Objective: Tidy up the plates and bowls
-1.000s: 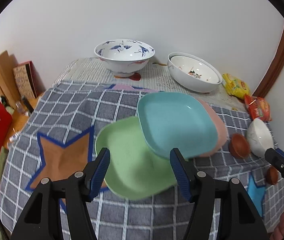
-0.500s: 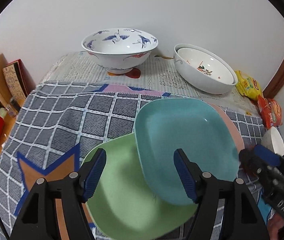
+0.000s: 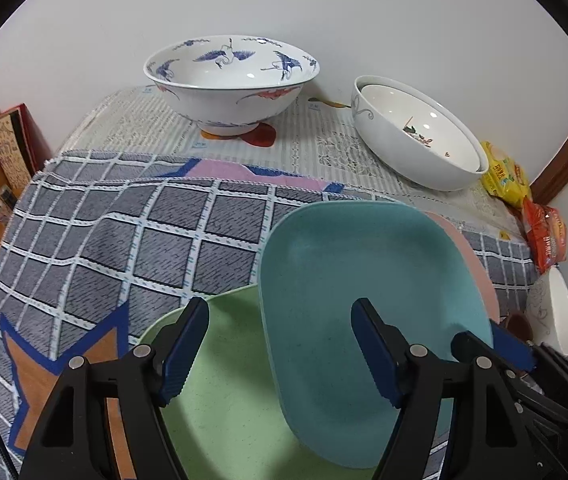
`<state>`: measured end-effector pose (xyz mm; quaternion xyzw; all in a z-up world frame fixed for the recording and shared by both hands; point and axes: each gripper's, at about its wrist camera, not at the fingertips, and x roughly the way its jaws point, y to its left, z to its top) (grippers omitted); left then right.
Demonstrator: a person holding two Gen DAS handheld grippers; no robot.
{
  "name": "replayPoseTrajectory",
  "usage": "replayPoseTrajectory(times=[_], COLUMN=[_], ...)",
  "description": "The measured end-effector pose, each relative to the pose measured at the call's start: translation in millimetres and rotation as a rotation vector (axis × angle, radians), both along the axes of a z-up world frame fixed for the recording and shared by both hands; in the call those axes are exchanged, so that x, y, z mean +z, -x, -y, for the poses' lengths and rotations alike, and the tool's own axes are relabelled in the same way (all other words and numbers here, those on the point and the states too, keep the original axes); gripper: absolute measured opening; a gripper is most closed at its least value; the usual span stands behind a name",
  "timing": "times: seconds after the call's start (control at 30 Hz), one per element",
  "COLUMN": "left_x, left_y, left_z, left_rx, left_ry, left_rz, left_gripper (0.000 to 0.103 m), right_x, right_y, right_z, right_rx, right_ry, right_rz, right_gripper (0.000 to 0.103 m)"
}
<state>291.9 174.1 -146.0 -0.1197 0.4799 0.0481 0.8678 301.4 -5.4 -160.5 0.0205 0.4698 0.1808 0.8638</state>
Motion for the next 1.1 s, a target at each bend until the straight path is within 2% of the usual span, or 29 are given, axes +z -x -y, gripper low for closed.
replayPoseTrajectory(times=[0.13, 0.2, 0.4, 0.53, 0.73, 1.1], left_x=[0, 1, -1, 6, 25, 68], left_y=[-2, -1, 3, 13, 31, 77], left_z=[3, 3, 9, 9, 13, 32], left_rx=[-0.002, 0.006, -0.022, -0.012, -0.018, -0.045], left_ry=[-0.002, -0.01, 0.02, 0.043, 0.064, 0.076], left_rz=[0.008, 0.02, 0.023, 0.057, 0.091, 0.168], left_gripper=[0.071, 0.07, 0.034, 0.026, 0.024, 0.021], right_x=[-3, -5, -4, 2, 16, 60], right_y=[-4, -6, -6, -2, 11, 58], right_z=[3, 4, 2, 4, 21, 47], right_rx=[-0.01, -0.006, 0.004, -0.011, -0.036, -0.079], right_ry=[-0.024, -0.043, -0.043, -0.035, -0.085, -0.109], right_rz=[-0.017, -0.03, -0.013, 0.004, 0.0, 0.066], right_gripper=[0.025, 0.016, 0.009, 0.008, 0.007, 0.006])
